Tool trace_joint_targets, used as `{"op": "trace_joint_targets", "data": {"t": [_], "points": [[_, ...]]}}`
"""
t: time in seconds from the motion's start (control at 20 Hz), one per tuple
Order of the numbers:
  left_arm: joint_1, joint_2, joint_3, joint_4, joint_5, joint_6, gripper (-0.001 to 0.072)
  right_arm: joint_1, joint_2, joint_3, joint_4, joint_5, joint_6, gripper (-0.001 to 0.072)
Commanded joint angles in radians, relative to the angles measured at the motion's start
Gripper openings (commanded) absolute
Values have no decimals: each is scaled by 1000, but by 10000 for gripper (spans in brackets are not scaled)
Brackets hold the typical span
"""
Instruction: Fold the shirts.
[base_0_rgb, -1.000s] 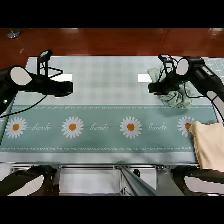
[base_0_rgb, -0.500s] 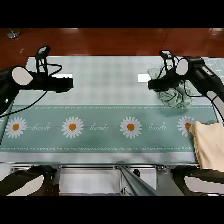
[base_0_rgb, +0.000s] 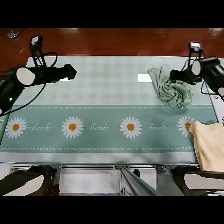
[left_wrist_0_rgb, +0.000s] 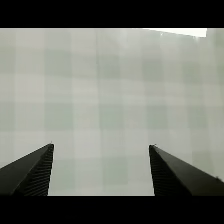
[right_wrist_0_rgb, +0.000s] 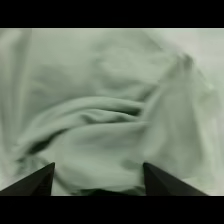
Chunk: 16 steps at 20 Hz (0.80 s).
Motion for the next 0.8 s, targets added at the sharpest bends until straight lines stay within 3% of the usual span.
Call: {"op": "trace_joint_targets", "data": {"t": [0.0, 0.15, 0.2, 0.25, 0.3, 0.4, 0.55, 0.65, 0.75], "points": [[0, -28, 0, 0, 1, -5, 708, -107, -75, 0, 136, 96, -36, 627], [0, -47, 0, 0, -72, -6, 707, -124, -146, 0, 215, 172, -68, 590], [0, -46, 1, -13, -143, -5, 706, -124, -156, 0, 248, 200, -105, 432], [0, -43, 0, -35, -230, -5, 706, -124, -158, 0, 297, 229, -176, 114], [-3, -43, 0, -38, -323, 6, 706, -124, -156, 8, 351, 261, -254, 13], [2, -35, 1, 13, -467, 94, 706, -124, -128, 79, 371, 334, -299, 13], [60, 45, 0, 99, -644, 116, 705, -123, 5, 256, 374, 336, -328, 12], [82, 151, -18, 3, -766, 190, 705, -119, 133, 352, 385, 260, -365, 11], [60, 294, -90, -81, -740, 217, 704, -114, 256, 435, 402, 195, -375, 11]]}}
